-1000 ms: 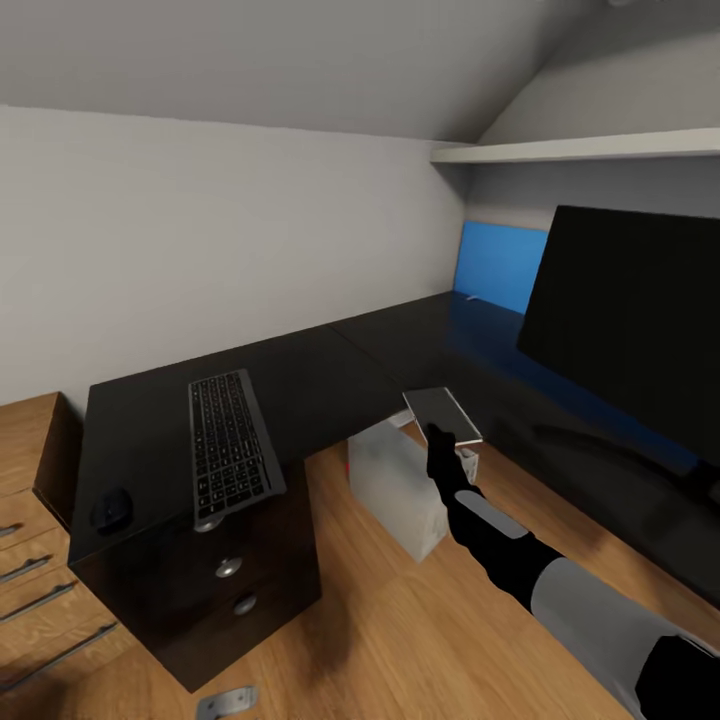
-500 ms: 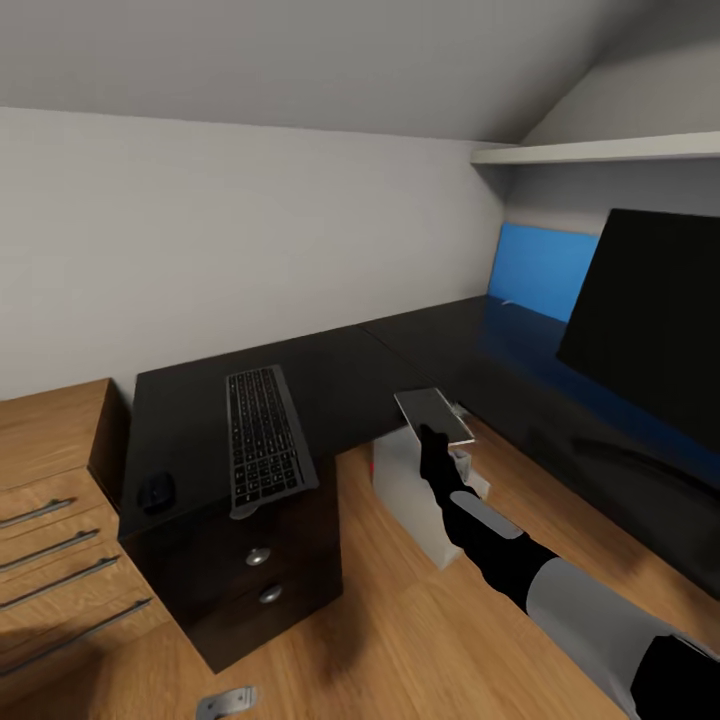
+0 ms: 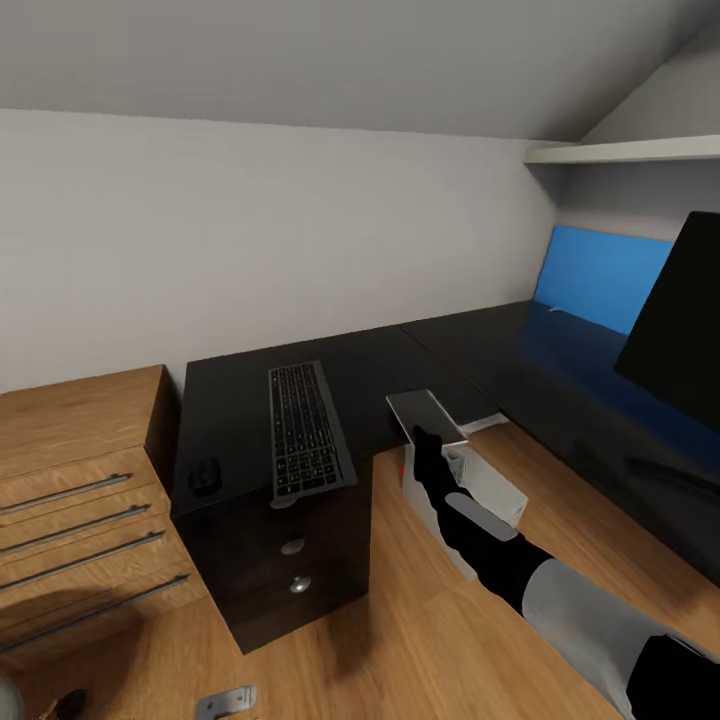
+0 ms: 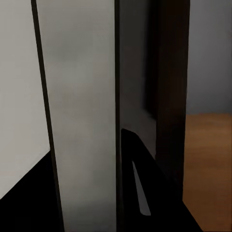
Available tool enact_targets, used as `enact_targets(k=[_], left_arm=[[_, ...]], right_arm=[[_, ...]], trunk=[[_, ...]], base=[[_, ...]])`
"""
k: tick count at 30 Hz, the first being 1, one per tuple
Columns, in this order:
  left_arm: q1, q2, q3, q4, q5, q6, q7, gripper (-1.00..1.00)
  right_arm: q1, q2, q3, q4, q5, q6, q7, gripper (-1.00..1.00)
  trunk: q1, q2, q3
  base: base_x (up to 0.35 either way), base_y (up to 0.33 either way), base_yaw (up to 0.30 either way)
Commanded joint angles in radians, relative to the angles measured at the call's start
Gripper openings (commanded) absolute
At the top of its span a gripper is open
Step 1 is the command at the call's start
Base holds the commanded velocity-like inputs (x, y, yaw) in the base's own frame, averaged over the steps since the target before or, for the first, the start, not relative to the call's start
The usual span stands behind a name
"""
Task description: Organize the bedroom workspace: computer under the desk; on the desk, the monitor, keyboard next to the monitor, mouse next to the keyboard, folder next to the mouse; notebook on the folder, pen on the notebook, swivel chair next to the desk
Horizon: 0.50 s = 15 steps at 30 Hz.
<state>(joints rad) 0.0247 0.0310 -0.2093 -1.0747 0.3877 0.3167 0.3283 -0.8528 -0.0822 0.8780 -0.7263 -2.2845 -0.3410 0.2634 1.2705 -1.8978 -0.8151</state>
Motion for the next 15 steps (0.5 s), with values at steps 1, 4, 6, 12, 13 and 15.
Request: enact_targets(k=[1, 4, 6, 12, 13, 15], left_arm=[[0.0, 0.001, -0.004, -0.002, 0.01, 0.002, 0.009, 1.0], [0.0, 0.001, -0.003, -0.002, 0.009, 0.002, 0.009, 1.0], [0.0, 0.002, -0.003, -0.003, 0.008, 0.002, 0.009, 1.0], [0.0, 0.003, -0.002, -0.003, 0.008, 0.002, 0.008, 1.0], [0.0, 0.003, -0.002, -0.004, 0.008, 0.002, 0.008, 1.0], [0.0, 0.003, -0.002, -0.003, 0.008, 0.002, 0.008, 1.0]], right_arm=[[-0.002, -0.001, 0.01, -0.001, -0.009, -0.007, 0.007, -1.0], [-0.001, -0.002, 0.016, 0.0, -0.01, -0.006, 0.009, -1.0], [0.001, -0.004, 0.018, 0.0, -0.01, -0.006, 0.01, -1.0], [0.022, -0.01, 0.018, -0.002, -0.009, 0.022, 0.016, -1.0], [0.023, -0.01, 0.018, -0.002, -0.009, 0.028, 0.016, -1.0], [0.023, -0.011, 0.018, -0.002, -0.008, 0.033, 0.017, -1.0]], trunk=[[0.0, 0.0, -0.001], [0.0, 0.0, -0.001], [0.0, 0.0, -0.001], [0.0, 0.0, -0.001], [0.0, 0.0, -0.001], [0.0, 0.0, -0.001]], base=[[0.0, 0.0, 0.2], [0.0, 0.0, 0.071], [0.0, 0.0, 0.029], [0.0, 0.0, 0.008], [0.0, 0.0, 0.001], [0.0, 0.0, 0.001]])
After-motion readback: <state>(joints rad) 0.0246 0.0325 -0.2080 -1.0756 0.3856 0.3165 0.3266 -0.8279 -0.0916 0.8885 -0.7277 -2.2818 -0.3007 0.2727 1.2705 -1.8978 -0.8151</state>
